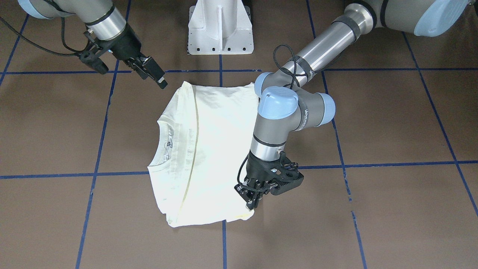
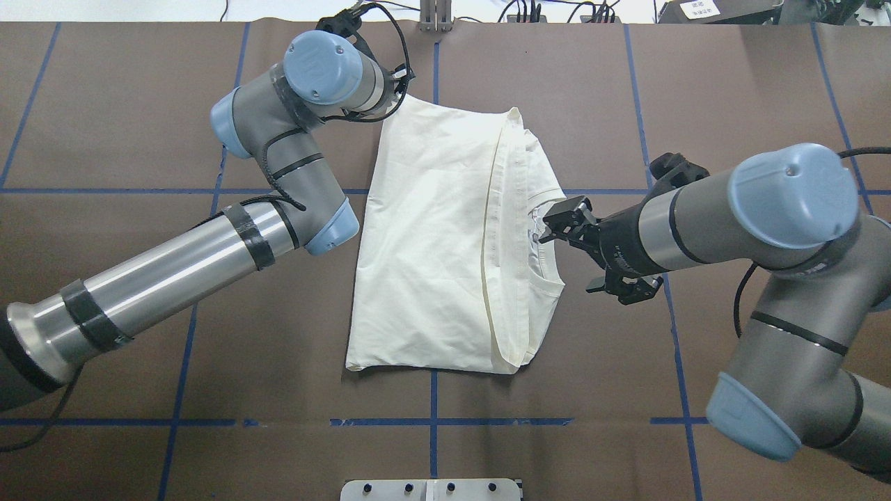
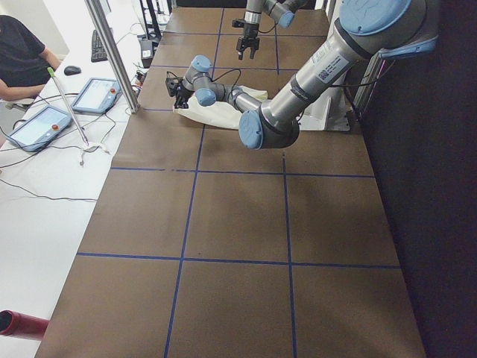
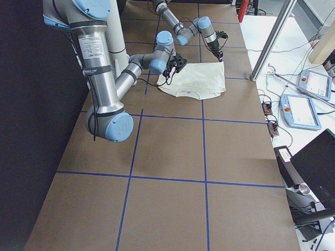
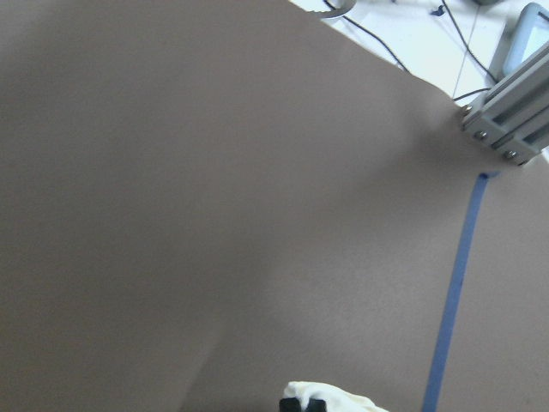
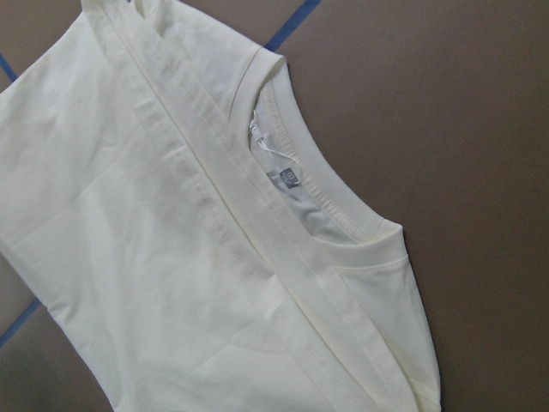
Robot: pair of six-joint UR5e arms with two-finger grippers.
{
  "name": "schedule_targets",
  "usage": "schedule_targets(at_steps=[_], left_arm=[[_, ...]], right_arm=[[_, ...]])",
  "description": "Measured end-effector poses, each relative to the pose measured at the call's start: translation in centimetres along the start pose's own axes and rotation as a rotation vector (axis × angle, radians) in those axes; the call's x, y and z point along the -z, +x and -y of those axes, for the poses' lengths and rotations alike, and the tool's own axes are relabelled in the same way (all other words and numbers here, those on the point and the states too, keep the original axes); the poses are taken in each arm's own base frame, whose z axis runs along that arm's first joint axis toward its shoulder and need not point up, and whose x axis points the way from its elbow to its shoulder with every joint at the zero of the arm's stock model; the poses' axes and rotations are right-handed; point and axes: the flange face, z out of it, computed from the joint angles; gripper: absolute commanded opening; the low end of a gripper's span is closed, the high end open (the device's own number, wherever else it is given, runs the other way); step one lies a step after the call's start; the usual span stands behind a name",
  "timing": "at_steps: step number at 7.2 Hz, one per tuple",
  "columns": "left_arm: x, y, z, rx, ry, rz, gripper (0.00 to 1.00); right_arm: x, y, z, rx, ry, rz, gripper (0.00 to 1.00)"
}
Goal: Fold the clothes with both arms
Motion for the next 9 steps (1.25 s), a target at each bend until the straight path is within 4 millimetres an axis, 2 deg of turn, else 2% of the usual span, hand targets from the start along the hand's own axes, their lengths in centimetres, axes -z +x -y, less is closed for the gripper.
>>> schedule_targets(at_steps=[2, 3, 4, 6, 9], left_arm=[[7.6, -5.1, -0.9, -0.013, -0.077, -0.095, 0.67], [9.9, -6.7, -1.1, -0.017, -0.099, -0.119, 0.67], [10.9, -7.3, -1.3, -0.019, -0.111, -0.130, 0.67], [11.6, -7.7, -1.3, -0.019, -0.117, -0.137, 0.67], [11.8, -7.6, -1.4, -0.012, -0.118, -0.142, 0.67]], right_arm=[[-5.5, -1.4, -2.7, 0.100, 0.002, -0.062, 1.00], [-8.1, -1.4, -3.9, 0.200, 0.006, -0.125, 1.00], [-10.2, -1.3, -5.7, 0.317, 0.017, -0.199, 1.00], [-13.1, -0.9, -8.2, 0.502, 0.045, -0.329, 1.00], [-16.2, 0.7, -7.9, 0.623, 0.058, -0.427, 1.00]])
